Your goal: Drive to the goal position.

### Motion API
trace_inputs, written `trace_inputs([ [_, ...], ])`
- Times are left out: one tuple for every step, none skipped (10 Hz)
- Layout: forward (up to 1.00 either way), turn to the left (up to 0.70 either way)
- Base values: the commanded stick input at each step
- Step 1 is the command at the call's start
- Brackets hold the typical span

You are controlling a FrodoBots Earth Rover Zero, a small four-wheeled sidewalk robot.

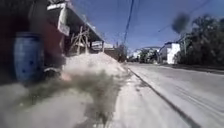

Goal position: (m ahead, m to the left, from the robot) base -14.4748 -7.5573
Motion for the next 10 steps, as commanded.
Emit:
trace_inputs([
  [0.00, -0.70],
  [0.00, -0.70],
  [0.00, -0.70],
  [0.00, -0.70],
  [0.00, -0.70],
  [0.00, -0.70],
  [0.00, -0.70],
  [0.00, -0.70],
  [0.00, -0.70],
  [0.00, -0.70],
])
